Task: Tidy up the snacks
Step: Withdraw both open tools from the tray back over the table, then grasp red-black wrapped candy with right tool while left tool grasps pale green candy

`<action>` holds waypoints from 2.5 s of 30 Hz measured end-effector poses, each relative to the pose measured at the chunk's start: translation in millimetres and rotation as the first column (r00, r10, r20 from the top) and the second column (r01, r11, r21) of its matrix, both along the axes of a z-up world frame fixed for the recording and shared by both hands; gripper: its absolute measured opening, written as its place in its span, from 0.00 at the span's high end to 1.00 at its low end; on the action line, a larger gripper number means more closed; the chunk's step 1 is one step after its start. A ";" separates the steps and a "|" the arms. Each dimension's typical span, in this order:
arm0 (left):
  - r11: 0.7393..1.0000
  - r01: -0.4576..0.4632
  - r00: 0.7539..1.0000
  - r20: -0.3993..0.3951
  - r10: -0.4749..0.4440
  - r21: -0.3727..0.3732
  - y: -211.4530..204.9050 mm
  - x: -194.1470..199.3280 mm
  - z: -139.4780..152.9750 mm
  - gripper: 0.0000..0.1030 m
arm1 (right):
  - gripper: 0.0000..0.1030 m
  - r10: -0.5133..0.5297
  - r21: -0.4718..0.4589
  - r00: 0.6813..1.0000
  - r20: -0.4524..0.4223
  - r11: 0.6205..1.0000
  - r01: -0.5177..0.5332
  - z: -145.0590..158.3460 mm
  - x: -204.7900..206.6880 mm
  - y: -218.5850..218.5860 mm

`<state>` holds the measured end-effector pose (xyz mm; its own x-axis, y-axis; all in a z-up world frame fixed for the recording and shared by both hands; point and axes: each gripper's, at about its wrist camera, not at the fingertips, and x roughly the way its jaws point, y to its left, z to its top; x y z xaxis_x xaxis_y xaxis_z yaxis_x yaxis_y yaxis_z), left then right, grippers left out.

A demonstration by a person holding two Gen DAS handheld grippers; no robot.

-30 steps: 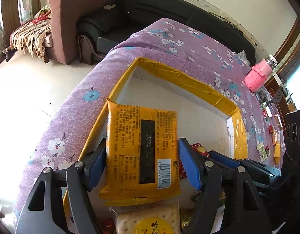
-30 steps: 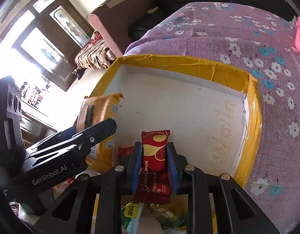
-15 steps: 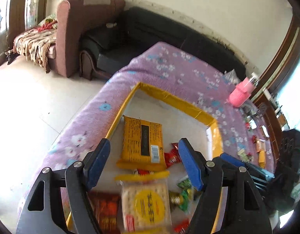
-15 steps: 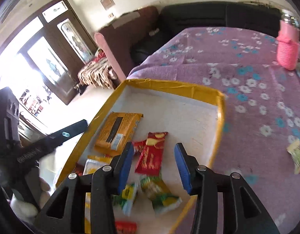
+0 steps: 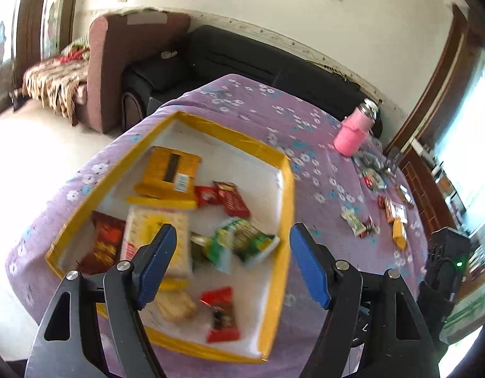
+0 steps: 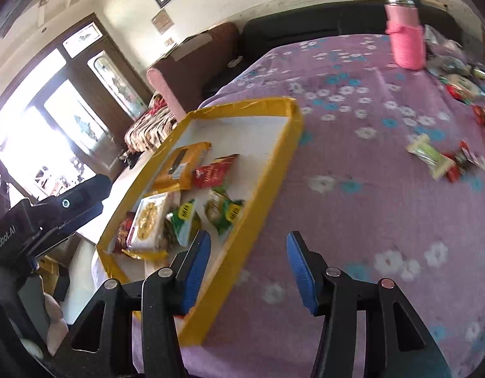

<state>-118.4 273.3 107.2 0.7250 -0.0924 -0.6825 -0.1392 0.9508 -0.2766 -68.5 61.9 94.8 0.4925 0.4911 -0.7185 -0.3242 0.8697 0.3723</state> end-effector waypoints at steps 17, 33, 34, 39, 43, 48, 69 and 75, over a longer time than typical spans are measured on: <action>0.945 0.026 0.998 0.052 -0.045 0.325 -94.6 -28.2 2.1 0.28 | 0.42 -0.163 0.022 0.985 0.050 0.987 0.162 0.2 -34.9 -79.7; 0.966 -0.036 0.999 0.043 0.026 0.257 -54.8 -34.2 -9.0 0.28 | 0.40 -0.165 -0.021 0.985 0.041 0.986 0.166 -2.9 -29.9 -73.5; 0.969 -0.099 0.995 0.054 0.089 0.227 -31.6 -38.1 -6.2 0.28 | 0.40 -0.153 -0.021 0.987 0.052 0.988 0.155 4.0 -29.8 -68.9; 0.948 -0.309 0.949 0.095 0.301 0.079 51.1 -65.2 2.0 0.27 | 0.40 0.014 0.124 0.999 0.029 0.992 -0.018 20.5 -36.3 -39.1; 0.957 -0.284 0.955 0.111 0.276 0.057 46.6 -79.8 -2.4 0.22 | 0.40 0.035 0.084 0.999 0.015 0.996 -0.036 1.7 -47.1 -27.2; 0.997 -0.044 0.999 0.019 0.043 0.066 -32.8 -65.1 -28.5 0.21 | 0.40 -0.076 0.065 0.996 0.047 0.995 0.073 -20.7 -73.2 -48.3; 0.967 0.237 0.971 -0.012 -0.237 0.088 -135.1 -75.9 -40.0 0.21 | 0.34 -0.255 -0.066 0.953 0.166 0.961 0.269 -26.2 -114.4 -100.3; 0.966 0.255 0.964 0.070 -0.258 0.040 -112.1 -79.5 -25.8 0.20 | 0.34 -0.244 -0.076 0.955 0.168 0.963 0.259 -25.7 -108.1 -94.2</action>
<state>-197.8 161.2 81.3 0.7283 -0.2621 -0.6331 0.1301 0.9601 -0.2477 -176.6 -32.3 69.2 0.7007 0.2698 -0.6604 -0.1380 0.9595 0.2456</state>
